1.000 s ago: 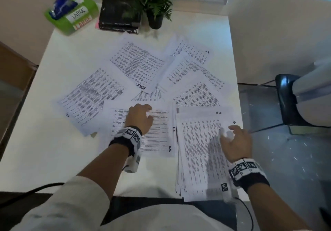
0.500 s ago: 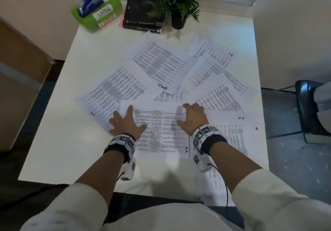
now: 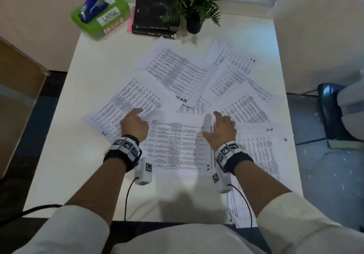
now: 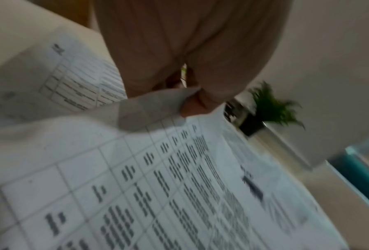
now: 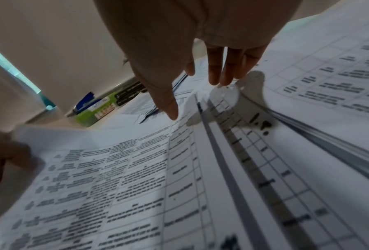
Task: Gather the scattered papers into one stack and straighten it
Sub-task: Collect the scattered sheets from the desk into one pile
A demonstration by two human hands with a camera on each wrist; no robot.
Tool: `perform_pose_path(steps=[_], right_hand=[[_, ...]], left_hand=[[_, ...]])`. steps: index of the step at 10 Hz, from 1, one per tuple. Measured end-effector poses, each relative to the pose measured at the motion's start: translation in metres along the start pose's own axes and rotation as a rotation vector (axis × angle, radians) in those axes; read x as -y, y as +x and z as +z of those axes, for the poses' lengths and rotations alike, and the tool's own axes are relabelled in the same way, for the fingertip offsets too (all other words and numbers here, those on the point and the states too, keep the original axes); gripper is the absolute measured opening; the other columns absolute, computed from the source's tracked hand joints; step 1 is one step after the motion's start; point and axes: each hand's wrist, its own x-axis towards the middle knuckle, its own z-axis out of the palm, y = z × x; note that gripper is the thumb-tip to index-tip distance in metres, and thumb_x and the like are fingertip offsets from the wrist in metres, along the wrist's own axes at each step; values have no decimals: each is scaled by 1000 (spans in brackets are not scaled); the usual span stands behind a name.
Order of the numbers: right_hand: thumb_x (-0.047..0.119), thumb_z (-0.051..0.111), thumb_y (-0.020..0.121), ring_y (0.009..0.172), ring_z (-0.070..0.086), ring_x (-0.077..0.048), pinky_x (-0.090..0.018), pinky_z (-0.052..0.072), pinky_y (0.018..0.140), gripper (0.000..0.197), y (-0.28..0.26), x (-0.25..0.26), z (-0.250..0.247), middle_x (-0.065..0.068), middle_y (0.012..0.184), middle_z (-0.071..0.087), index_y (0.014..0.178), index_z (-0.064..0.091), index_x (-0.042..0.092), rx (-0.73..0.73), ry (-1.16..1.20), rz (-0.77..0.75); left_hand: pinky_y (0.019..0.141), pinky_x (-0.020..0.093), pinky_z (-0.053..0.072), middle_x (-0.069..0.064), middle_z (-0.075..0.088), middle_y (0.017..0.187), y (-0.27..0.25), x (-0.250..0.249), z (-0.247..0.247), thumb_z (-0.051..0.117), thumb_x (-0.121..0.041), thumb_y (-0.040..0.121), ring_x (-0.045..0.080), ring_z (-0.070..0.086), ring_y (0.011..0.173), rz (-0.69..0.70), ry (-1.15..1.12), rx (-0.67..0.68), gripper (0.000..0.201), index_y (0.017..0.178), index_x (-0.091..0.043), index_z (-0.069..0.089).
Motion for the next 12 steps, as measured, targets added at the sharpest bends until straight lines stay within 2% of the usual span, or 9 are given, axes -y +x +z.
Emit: perform_pose_path(steps=[2, 4, 5, 6, 7, 8, 9, 10, 12], right_hand=[[43, 73, 82, 108, 57, -20, -34, 49, 91, 62, -3, -19, -9, -6, 124, 55, 136, 48, 24, -156, 554, 114], [44, 53, 98, 82, 63, -8, -33, 50, 79, 33, -21, -30, -16, 8, 92, 68, 115, 63, 17, -245, 1015, 94], [75, 53, 81, 101, 69, -25, -46, 53, 92, 77, -24, -27, -16, -9, 109, 72, 126, 60, 12, -50, 1310, 223], [91, 47, 63, 110, 67, -34, -52, 50, 97, 86, -28, -30, -20, -15, 120, 70, 109, 70, 21, 41, 1650, 310], [92, 45, 66, 105, 69, -27, -47, 54, 92, 78, -51, -27, -42, -8, 113, 73, 100, 68, 27, 42, 2034, 441], [84, 65, 55, 124, 56, -41, -62, 37, 107, 101, -50, -36, -47, -15, 136, 60, 133, 57, 20, 139, 2021, 467], [73, 88, 31, 115, 62, -42, -67, 48, 92, 130, -32, -82, -29, -15, 133, 61, 141, 47, 19, 70, 1510, 619], [51, 98, 33, 109, 64, -37, -68, 51, 81, 127, -15, -147, -14, -10, 130, 62, 142, 44, 15, -98, 1300, 618], [12, 74, 74, 92, 67, -37, -52, 55, 83, 39, -56, -182, -67, -12, 108, 70, 112, 66, 13, -102, 974, 586]], left_hand=[[67, 35, 51, 9, 64, 78, 27, 8, -25, 46, -10, 93, 27, 58, 71, -42, -230, -45, 26, 81, -18, 68], [55, 27, 38, 2, 46, 69, 31, 7, -28, 49, -7, 90, 19, 42, 61, -292, -425, -18, 20, 105, -5, 62], [87, 46, 50, 12, 59, 87, 24, 4, -14, 52, -8, 83, 28, 49, 83, -278, -356, 14, 41, 121, 8, 55], [102, 43, 45, 25, 53, 129, 6, -4, 8, 55, -1, 85, 37, 55, 111, -296, -232, 56, 43, 128, -3, 56], [103, 51, 46, 28, 58, 127, -20, -28, 36, 56, -4, 84, 45, 56, 118, -369, -469, 68, 40, 122, 4, 56], [98, 46, 50, 22, 62, 123, -37, -40, 63, 52, 2, 83, 40, 61, 111, -353, -580, 156, 43, 126, 2, 53], [89, 41, 55, 14, 64, 121, -65, -50, 94, 45, 10, 84, 32, 63, 103, -401, -771, 300, 51, 129, -12, 53], [63, 31, 57, 10, 65, 100, -90, -60, 113, 36, 16, 88, 26, 63, 84, -414, -827, 341, 46, 119, -11, 57], [51, 19, 40, 4, 62, 90, -96, -65, 122, 44, 3, 85, 14, 53, 61, -139, -334, 223, 28, 95, -18, 61]])
